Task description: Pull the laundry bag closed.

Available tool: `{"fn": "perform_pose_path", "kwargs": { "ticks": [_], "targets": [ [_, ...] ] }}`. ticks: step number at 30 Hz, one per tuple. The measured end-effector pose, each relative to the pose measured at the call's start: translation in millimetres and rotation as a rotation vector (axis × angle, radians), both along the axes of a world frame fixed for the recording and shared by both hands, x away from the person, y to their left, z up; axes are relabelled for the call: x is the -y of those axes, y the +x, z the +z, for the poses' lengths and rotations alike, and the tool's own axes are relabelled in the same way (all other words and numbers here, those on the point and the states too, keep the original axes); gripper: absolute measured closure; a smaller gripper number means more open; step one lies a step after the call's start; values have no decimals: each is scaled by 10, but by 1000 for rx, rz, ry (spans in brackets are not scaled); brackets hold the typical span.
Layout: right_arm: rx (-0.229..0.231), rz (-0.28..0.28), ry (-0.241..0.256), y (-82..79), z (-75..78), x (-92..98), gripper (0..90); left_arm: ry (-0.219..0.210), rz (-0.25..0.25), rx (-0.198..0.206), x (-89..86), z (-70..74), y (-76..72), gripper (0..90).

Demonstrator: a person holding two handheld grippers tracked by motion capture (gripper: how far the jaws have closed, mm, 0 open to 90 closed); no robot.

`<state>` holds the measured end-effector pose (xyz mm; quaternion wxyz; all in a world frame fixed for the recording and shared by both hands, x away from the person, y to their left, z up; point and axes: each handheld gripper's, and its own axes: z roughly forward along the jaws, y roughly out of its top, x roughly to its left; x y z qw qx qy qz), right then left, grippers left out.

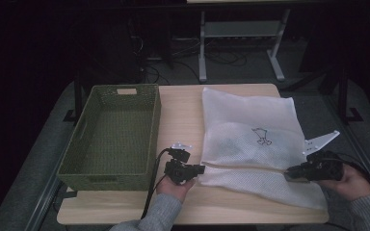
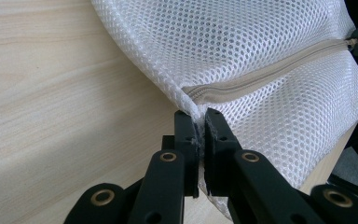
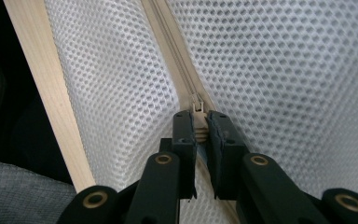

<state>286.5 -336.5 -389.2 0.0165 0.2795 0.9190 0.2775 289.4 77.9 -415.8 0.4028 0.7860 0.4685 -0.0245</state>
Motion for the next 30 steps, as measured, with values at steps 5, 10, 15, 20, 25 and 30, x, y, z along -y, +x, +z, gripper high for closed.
{"fn": "perform_pose_path", "kwargs": {
  "ticks": [5, 10, 15, 20, 25, 30],
  "targets": [
    [1, -27, -6, -39, 11, 108, 813, 0, 4, -3, -7, -6, 3, 858],
    [-4, -51, 2, -71, -4, 205, 813, 4, 3, -2, -4, -5, 0, 858],
    [-5, -56, 2, -78, -25, 234, 812, 5, 2, -2, -4, -6, 0, 857],
    [-8, -69, 1, -102, -34, 300, 812, 10, 2, 0, -5, -6, -2, 857],
    [-9, -95, -15, -131, -49, 405, 812, 11, 7, -1, -14, -15, -5, 857],
    [-15, -119, -12, -165, -96, 502, 812, 14, 6, -1, -10, -13, -5, 857]
  ]
}}
